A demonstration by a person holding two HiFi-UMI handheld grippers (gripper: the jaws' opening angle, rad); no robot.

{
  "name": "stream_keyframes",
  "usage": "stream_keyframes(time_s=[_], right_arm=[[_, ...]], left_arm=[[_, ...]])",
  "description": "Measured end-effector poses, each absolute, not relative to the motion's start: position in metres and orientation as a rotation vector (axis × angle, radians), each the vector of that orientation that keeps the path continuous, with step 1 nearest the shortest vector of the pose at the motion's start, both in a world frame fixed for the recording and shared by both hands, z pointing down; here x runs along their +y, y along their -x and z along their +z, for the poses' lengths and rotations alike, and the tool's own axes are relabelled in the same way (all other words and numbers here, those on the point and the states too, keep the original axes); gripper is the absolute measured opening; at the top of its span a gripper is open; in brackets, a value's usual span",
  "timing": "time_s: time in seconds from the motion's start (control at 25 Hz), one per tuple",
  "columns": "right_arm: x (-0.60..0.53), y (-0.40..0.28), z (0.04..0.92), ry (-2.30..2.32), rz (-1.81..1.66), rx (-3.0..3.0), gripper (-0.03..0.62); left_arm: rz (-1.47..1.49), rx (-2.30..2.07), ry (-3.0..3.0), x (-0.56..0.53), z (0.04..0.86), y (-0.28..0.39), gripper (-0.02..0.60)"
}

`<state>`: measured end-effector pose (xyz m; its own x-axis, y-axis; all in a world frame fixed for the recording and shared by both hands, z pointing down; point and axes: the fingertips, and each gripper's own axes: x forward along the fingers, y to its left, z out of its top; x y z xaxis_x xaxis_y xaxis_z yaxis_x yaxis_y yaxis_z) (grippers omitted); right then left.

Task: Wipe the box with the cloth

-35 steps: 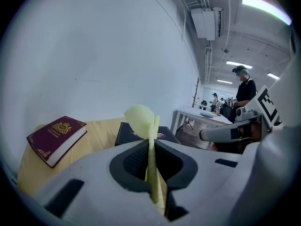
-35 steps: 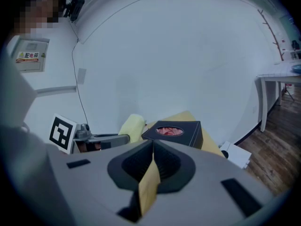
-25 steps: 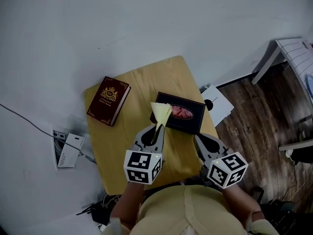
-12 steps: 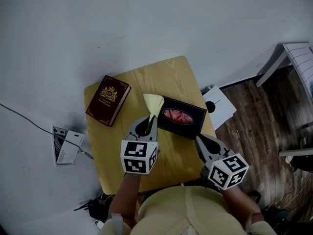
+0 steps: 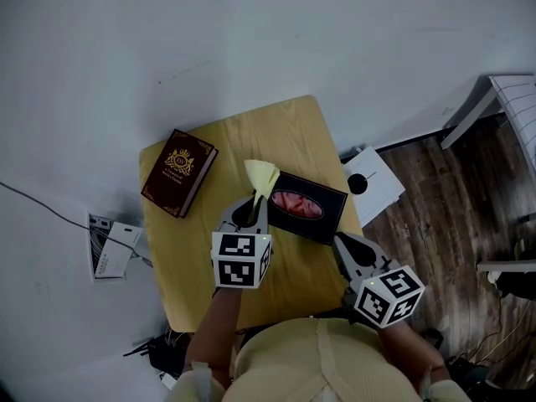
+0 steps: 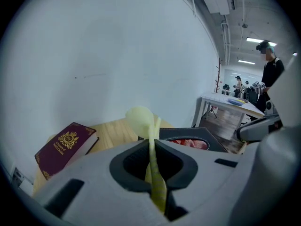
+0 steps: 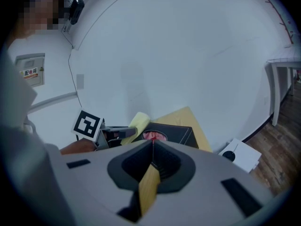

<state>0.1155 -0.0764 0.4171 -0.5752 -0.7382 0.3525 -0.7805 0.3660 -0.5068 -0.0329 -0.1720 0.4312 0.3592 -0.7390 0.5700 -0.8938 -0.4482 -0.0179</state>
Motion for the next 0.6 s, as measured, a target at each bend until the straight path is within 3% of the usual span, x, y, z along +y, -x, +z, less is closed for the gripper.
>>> stream_keyframes(time_s=[0.6], right_arm=[[-0.075, -0.132, 0.428, -1.356, 1.04, -2.549, 0.031]], left_arm=[[0.847, -1.313, -2.385, -0.158, 0.443, -0.025, 0.029]])
